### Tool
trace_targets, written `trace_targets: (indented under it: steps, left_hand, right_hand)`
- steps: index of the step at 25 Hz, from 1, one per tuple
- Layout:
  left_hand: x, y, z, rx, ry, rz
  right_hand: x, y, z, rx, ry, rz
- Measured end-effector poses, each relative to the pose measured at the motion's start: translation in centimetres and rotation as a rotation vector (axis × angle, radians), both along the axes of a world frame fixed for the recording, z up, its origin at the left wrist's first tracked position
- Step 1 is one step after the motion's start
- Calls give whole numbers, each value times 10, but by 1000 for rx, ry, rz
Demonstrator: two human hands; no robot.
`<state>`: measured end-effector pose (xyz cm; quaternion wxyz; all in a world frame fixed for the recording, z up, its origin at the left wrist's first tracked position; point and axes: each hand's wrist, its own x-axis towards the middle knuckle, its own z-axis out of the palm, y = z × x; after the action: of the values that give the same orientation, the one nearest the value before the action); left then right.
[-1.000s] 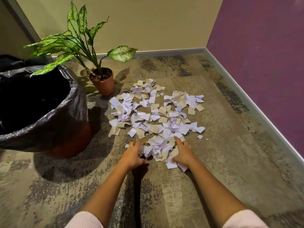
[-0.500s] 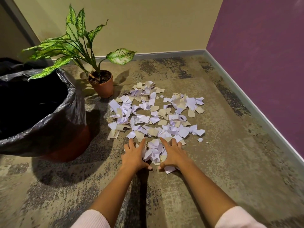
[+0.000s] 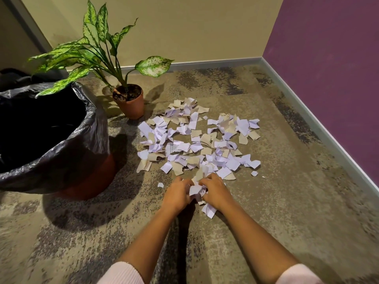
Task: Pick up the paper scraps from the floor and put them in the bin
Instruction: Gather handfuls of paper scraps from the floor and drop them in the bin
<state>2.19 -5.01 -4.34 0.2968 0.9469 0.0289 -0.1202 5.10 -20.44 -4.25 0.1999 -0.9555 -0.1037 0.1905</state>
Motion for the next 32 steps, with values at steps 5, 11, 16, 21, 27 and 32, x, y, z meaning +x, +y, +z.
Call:
trace_targets:
  steps: [5,11,16,21,27,32]
  left_hand:
    - [5,2,16,-52,-54,70]
    - [7,23,55,-130,-98,139]
    - [20,44,104,-174,-188,217]
    - [36,61,170,-212,-397,211]
    - [47,101,241,-154,-595,331]
    - [36,158,282,-287,-689,433]
  right_hand:
    - [4,-1,13,143,17,-213]
    - [13,6,43,302,28,-412]
    - [27,13,81,430,-13,-479]
    - [42,45,133,539,-131,-452]
    - [58,105,205,680,-287,-378]
    - [64,177,254,811,-395,-221]
